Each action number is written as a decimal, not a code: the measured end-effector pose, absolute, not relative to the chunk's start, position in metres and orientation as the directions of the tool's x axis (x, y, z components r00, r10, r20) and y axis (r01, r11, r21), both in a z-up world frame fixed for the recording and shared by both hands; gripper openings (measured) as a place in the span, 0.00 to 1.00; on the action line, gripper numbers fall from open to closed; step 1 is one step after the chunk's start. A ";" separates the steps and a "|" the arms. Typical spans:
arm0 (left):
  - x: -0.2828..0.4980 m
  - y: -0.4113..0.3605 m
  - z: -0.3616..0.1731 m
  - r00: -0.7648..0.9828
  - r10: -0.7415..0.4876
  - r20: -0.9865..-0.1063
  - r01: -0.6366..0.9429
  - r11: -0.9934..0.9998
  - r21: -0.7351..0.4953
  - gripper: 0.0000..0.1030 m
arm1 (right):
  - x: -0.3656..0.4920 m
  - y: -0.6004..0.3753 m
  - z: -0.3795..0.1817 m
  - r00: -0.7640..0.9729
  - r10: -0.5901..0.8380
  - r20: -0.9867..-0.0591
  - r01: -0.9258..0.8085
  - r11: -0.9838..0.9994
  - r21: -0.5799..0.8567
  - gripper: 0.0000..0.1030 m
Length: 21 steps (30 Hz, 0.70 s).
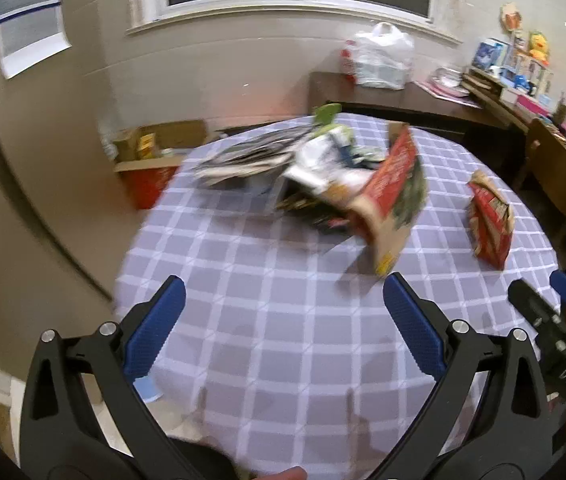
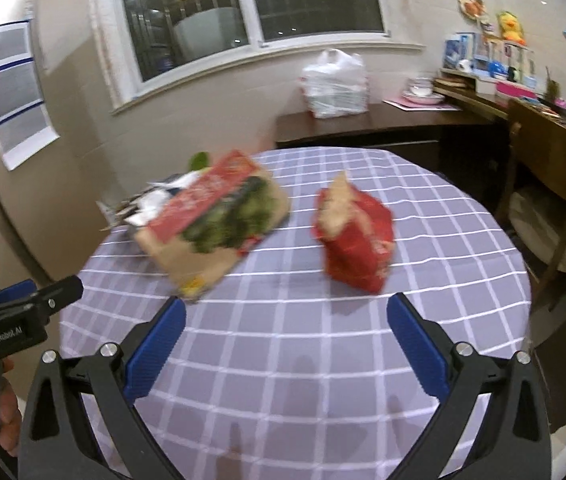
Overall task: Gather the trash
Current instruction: 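Grasp the red snack bag with the right gripper while the left grasps a red box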
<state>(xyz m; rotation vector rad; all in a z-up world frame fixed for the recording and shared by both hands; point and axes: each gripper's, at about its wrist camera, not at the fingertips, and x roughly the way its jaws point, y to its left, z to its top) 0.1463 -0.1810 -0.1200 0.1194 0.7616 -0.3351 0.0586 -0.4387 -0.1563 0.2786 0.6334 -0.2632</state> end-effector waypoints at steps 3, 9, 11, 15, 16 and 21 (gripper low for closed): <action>0.162 -0.209 -0.129 0.645 -0.303 -0.702 0.380 0.924 -0.049 0.94 | 0.077 -0.457 -0.164 0.751 -0.174 -0.637 0.343 0.927 0.151 0.96; 0.193 -0.242 -0.138 0.635 -0.349 -0.689 0.397 0.913 -0.096 0.94 | 0.119 -0.473 -0.173 0.709 -0.186 -0.680 0.329 0.941 0.086 0.96; 0.203 -0.252 -0.140 0.634 -0.353 -0.689 0.404 0.910 -0.094 0.93 | 0.133 -0.477 -0.176 0.696 -0.196 -0.690 0.330 0.942 0.065 0.96; 0.213 -0.261 -0.146 0.585 -0.383 -0.715 0.437 0.891 -0.120 0.63 | 0.153 -0.489 -0.187 0.660 -0.180 -0.729 0.329 0.942 0.065 0.96; 0.215 -0.264 -0.148 0.560 -0.403 -0.724 0.453 0.881 -0.140 0.48 | 0.154 -0.492 -0.188 0.663 -0.168 -0.730 0.327 0.942 0.081 0.95; 0.211 -0.261 -0.143 0.518 -0.488 -0.702 0.499 0.840 -0.215 0.21 | 0.150 -0.493 -0.186 0.672 -0.110 -0.732 0.298 0.945 0.131 0.50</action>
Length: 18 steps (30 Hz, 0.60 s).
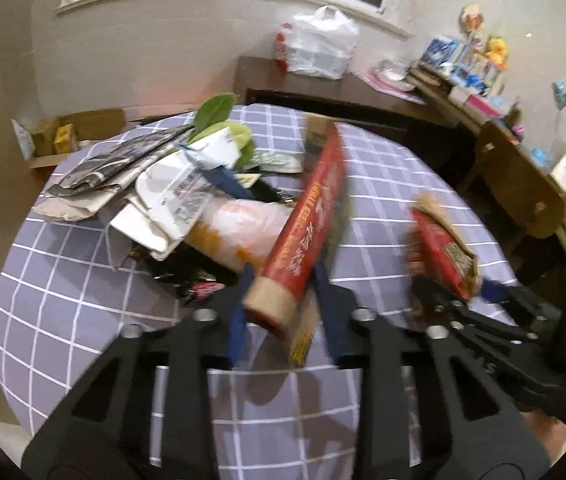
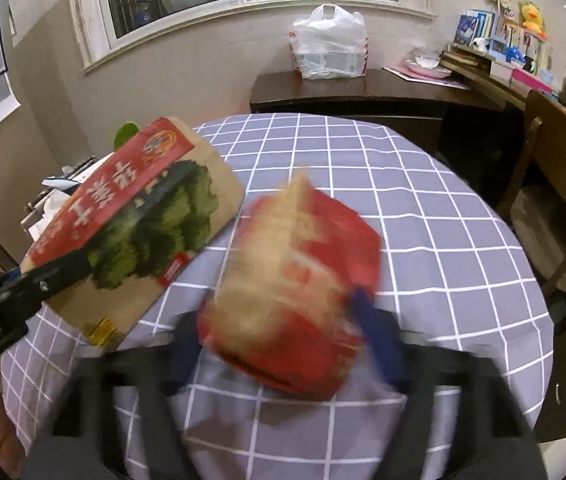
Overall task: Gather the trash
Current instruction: 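Grasp the red snack bag with the right gripper while the left grasps a red box, then carry the red snack bag to the blue bin and open the right gripper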
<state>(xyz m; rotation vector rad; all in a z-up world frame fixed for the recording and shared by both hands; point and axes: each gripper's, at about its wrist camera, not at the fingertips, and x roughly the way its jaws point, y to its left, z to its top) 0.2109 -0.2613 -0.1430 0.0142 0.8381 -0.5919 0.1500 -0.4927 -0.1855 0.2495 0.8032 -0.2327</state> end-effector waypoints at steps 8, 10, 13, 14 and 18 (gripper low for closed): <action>0.166 -0.244 -0.114 0.528 -0.581 -0.620 0.571 0.783 -0.247 0.12 | 0.116 -0.469 -0.156 0.742 -0.009 -0.671 0.230 0.943 0.241 0.33; 0.154 -0.230 -0.104 0.545 -0.590 -0.595 0.570 0.782 -0.253 0.12 | 0.106 -0.458 -0.144 0.764 0.022 -0.645 0.198 0.943 0.267 0.29; 0.137 -0.204 -0.088 0.573 -0.598 -0.560 0.558 0.785 -0.267 0.12 | 0.093 -0.433 -0.122 0.794 0.053 -0.605 0.146 0.950 0.275 0.29; 0.131 -0.193 -0.082 0.590 -0.595 -0.546 0.551 0.791 -0.266 0.12 | 0.088 -0.422 -0.115 0.804 0.062 -0.591 0.130 0.952 0.276 0.29; 0.112 -0.141 -0.064 0.655 -0.562 -0.505 0.503 0.823 -0.263 0.12 | 0.084 -0.378 -0.095 0.818 0.133 -0.559 0.039 0.958 0.285 0.29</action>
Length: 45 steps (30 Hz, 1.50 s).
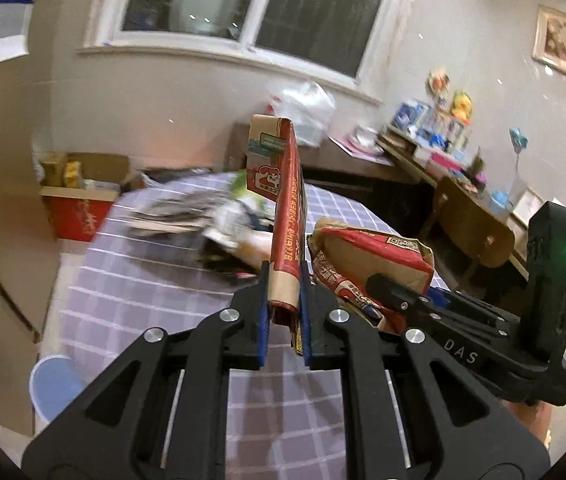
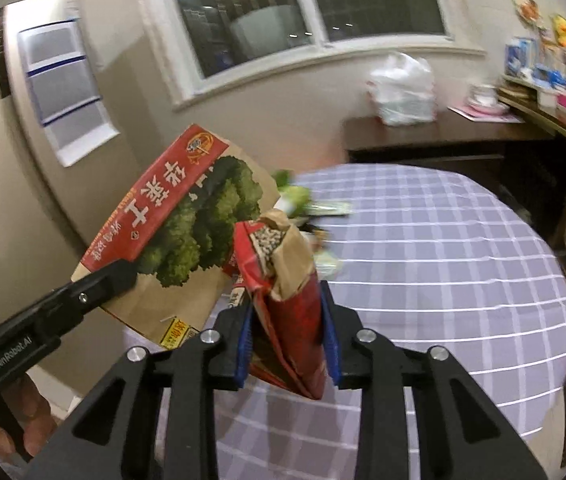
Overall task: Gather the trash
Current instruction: 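Carry the red snack bag to the blue bin and open the right gripper, then lower the red box into the blue bin and open the left gripper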
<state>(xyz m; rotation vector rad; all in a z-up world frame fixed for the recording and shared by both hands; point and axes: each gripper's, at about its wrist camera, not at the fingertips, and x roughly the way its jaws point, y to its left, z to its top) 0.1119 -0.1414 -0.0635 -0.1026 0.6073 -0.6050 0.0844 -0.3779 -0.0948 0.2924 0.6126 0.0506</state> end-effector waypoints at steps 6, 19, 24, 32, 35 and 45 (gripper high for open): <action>0.094 -0.056 -0.049 0.770 -0.401 -0.497 0.341 0.916 -0.213 0.12 | 0.101 -0.280 -0.077 0.797 0.278 -0.537 -0.143 0.950 0.279 0.28; 0.134 0.132 -0.121 0.740 -0.102 -0.664 -0.066 0.973 -0.223 0.12 | 0.170 -0.084 -0.127 0.592 0.486 -0.643 -0.413 0.868 0.275 0.28; 0.166 0.179 -0.174 0.662 -0.049 -0.748 -0.191 0.954 -0.231 0.12 | 0.201 -0.034 -0.163 0.547 0.500 -0.672 -0.451 0.852 0.267 0.31; 0.205 0.199 -0.235 0.551 -0.039 -0.834 -0.264 0.939 -0.219 0.12 | 0.235 0.000 -0.221 0.496 0.464 -0.734 -0.442 0.862 0.247 0.65; 0.216 0.201 -0.251 0.532 -0.046 -0.846 -0.263 0.940 -0.217 0.12 | 0.237 0.002 -0.229 0.494 0.448 -0.746 -0.436 0.869 0.233 0.70; 0.227 0.205 -0.282 0.488 -0.057 -0.871 -0.258 0.944 -0.206 0.13 | 0.231 0.000 -0.231 0.558 0.393 -0.731 -0.408 0.897 0.171 0.77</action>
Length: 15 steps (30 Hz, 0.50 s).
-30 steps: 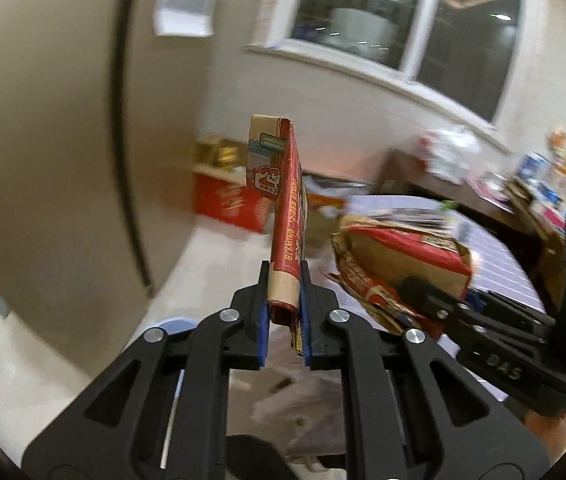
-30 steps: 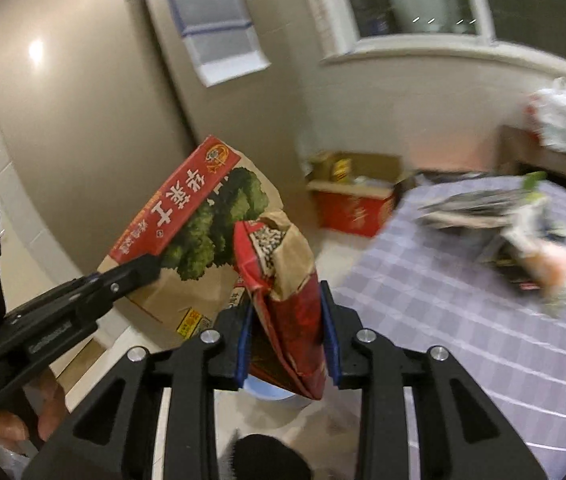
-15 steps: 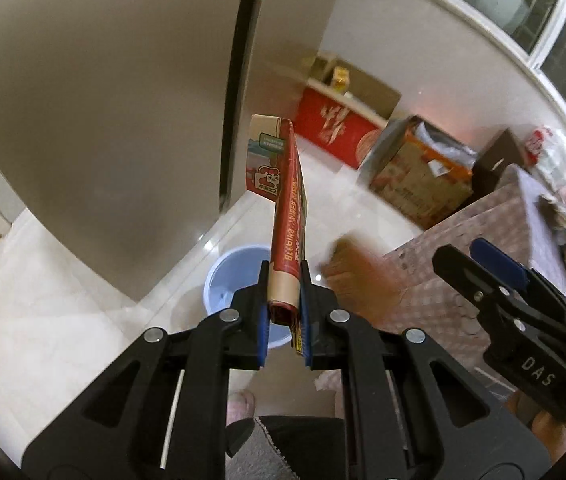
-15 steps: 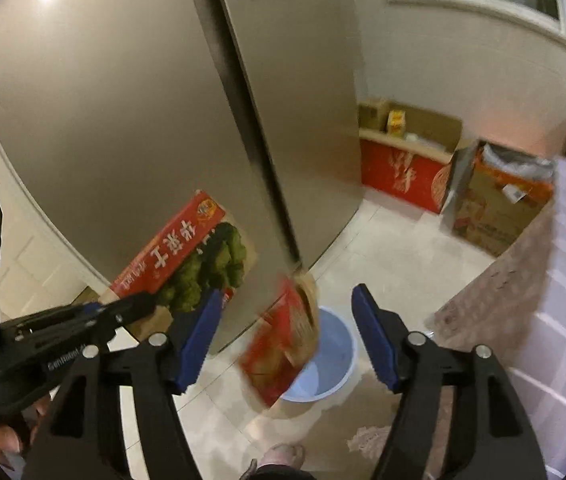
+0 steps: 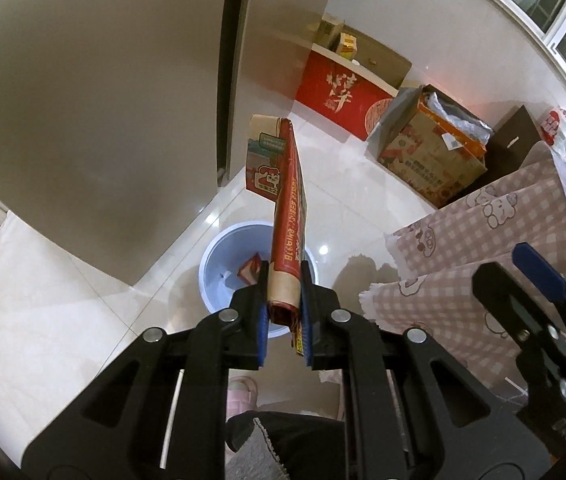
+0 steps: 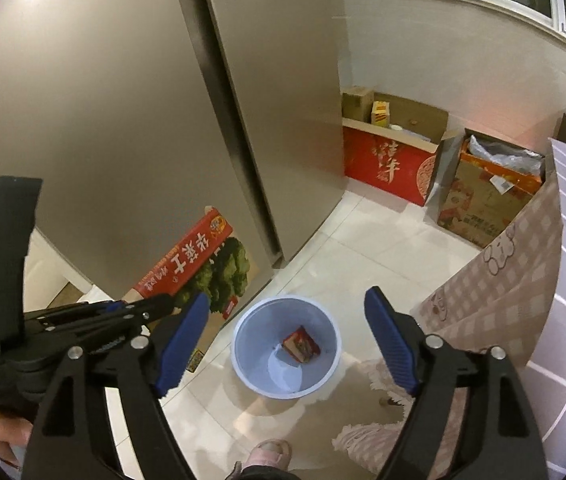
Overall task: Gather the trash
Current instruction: 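Lower the red box into the blue bin and open the left gripper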
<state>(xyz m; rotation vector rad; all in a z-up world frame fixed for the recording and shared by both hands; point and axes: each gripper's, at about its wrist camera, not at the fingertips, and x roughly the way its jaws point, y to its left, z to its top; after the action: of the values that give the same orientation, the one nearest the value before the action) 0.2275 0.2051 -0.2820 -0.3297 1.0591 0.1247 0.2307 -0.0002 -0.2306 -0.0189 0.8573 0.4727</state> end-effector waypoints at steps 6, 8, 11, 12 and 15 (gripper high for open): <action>0.236 0.209 -0.280 0.486 -0.039 -0.873 -0.257 0.948 -0.185 0.19 | 0.235 -0.010 -0.229 0.575 0.396 -0.716 -0.381 0.904 0.194 0.78; 0.239 0.210 -0.277 0.494 -0.001 -0.870 -0.285 0.945 -0.162 0.50 | 0.235 -0.011 -0.227 0.586 0.391 -0.709 -0.371 0.908 0.194 0.78; 0.239 0.212 -0.272 0.517 0.049 -0.854 -0.307 0.943 -0.132 0.83 | 0.236 -0.016 -0.227 0.587 0.390 -0.710 -0.360 0.911 0.202 0.79; 0.239 0.210 -0.271 0.515 0.048 -0.856 -0.296 0.947 -0.125 0.83 | 0.235 -0.017 -0.227 0.587 0.389 -0.710 -0.359 0.911 0.202 0.79; 0.237 0.208 -0.268 0.513 0.056 -0.856 -0.297 0.948 -0.116 0.83 | 0.234 -0.016 -0.226 0.580 0.390 -0.715 -0.358 0.911 0.207 0.79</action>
<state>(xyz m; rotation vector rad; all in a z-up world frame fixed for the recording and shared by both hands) 0.2375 0.2079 -0.2681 -0.2622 1.0125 0.2147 0.2340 -0.0164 -0.2262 0.0414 0.8451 0.4375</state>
